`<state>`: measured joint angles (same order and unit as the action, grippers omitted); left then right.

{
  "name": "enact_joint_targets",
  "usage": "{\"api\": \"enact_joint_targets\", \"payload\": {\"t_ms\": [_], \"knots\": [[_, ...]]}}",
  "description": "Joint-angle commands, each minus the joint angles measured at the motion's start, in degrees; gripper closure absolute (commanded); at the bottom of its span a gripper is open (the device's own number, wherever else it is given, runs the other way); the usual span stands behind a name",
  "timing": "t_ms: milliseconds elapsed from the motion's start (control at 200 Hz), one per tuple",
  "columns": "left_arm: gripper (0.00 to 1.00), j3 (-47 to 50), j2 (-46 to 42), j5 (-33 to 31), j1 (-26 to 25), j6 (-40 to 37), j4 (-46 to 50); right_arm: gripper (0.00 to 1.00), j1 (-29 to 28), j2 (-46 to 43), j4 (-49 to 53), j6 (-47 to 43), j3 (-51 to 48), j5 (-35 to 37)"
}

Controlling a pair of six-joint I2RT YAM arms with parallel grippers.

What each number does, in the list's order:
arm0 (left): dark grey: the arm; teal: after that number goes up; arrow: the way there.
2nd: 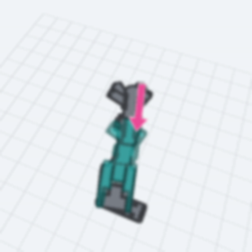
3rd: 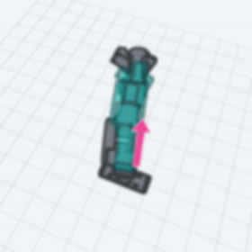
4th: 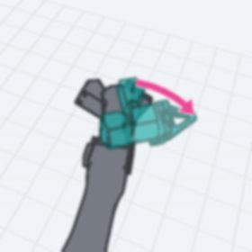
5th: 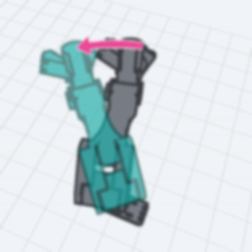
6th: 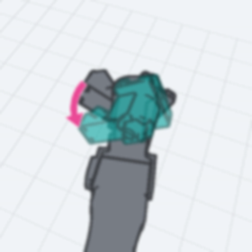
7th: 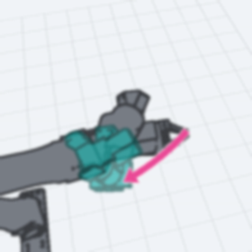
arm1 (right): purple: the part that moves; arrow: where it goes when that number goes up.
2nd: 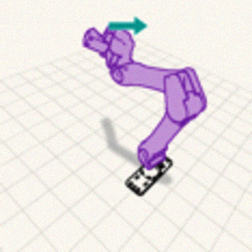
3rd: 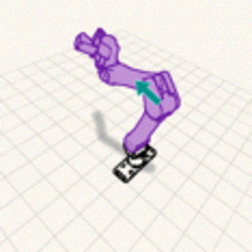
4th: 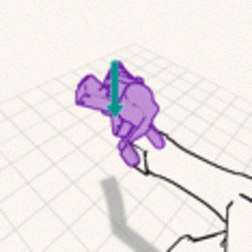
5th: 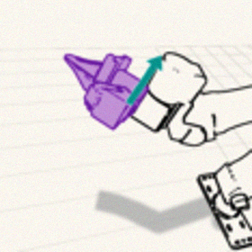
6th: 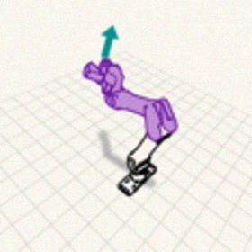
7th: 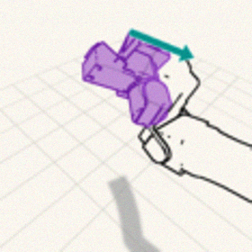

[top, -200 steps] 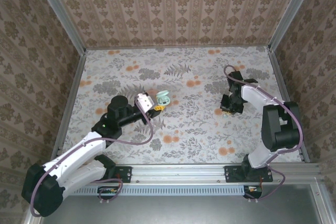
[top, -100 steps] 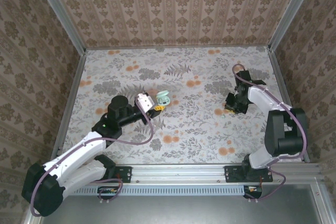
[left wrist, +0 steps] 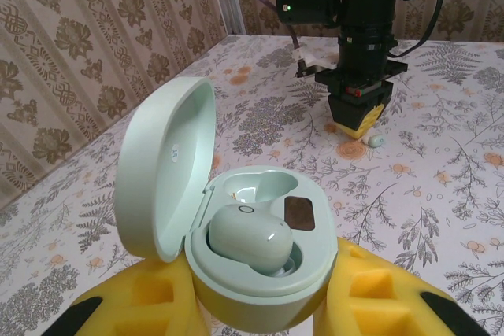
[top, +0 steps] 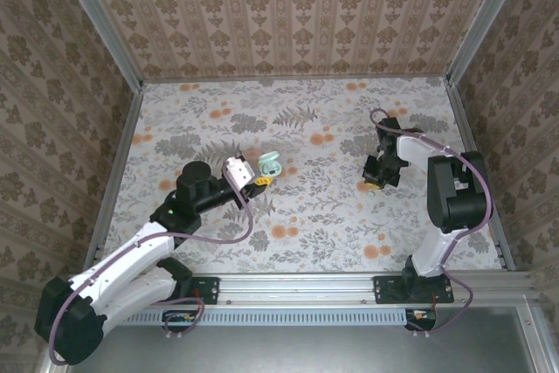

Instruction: Insert the wireless bluetooth earbuds into the charging case

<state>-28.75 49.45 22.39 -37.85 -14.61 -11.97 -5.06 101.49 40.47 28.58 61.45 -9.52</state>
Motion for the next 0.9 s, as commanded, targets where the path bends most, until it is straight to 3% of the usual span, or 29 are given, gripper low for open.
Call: {"api": "enact_joint_targets", "payload": {"t_ms": [0, 355, 555, 755, 895], "knots": [[1.00, 0.4, -0.8, -0.4, -0.1, 0.5, -0.2, 0.93, -2.0, 0.5, 1.7, -1.4, 0.4, -1.4], [1.00, 0.4, -0.9, -0.2, -0.1, 0.8, -0.3, 0.94, -6.6, -4.6, 6.6, -3.1, 0.7, -0.7], [1.00, 0.1, 0.2, 0.4, -0.1, 0.8, -1.2, 0.94, -5.9, -12.0, 6.4, 0.5, -0.5, -0.9], [1.00, 0.2, 1.0, 0.7, -0.1, 0.6, -2.2, 0.74, 0.7, -18.7, -3.1, 12.8, -11.3, -8.5], [1.00, 0.3, 1.6, 1.1, -0.1, 0.7, -2.7, 0.72, 2.5, -20.6, -8.7, 17.5, -16.4, -9.4]]}}
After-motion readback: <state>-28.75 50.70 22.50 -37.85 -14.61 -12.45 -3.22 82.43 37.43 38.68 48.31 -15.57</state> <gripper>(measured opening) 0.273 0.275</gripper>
